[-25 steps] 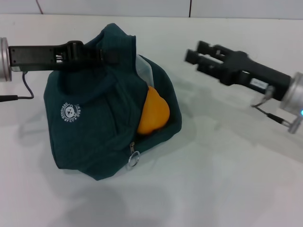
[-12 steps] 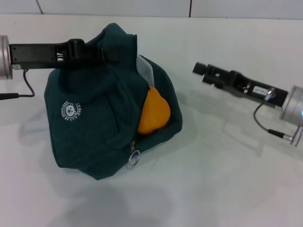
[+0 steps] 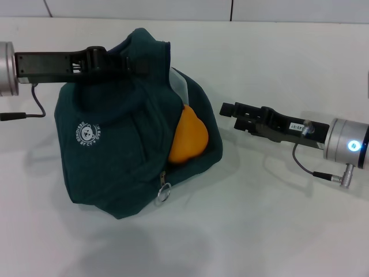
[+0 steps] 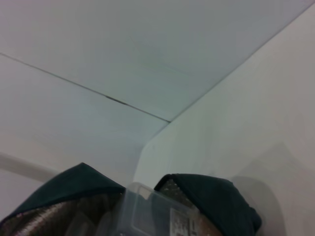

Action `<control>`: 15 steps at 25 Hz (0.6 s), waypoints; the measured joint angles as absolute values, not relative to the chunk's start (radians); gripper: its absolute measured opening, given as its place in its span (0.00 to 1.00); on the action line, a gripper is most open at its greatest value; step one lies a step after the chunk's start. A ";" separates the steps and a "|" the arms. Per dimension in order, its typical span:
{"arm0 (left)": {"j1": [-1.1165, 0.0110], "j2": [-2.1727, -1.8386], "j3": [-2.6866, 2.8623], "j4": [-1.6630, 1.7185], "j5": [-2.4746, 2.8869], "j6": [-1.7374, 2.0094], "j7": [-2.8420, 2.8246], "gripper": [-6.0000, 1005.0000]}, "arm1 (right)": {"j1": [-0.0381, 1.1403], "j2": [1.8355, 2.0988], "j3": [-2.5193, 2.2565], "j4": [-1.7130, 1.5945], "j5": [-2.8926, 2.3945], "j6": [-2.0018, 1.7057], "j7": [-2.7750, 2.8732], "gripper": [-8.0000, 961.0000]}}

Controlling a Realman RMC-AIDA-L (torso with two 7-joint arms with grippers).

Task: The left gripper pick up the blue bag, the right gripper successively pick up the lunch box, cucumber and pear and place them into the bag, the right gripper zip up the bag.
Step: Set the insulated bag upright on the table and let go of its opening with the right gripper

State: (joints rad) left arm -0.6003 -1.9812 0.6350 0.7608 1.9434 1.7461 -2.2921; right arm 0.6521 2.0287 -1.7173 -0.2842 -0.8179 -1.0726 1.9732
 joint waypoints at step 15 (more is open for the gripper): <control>-0.602 -1.987 0.638 0.759 1.943 1.743 -2.293 0.05 | 0.703 2.028 -1.828 -0.296 -0.811 -1.034 2.006 0.85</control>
State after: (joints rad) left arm -0.6015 -1.9866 0.6376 0.7594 1.9435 1.7425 -2.2925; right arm 0.7027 2.0278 -1.8280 -0.2960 -0.8113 -1.0343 2.0058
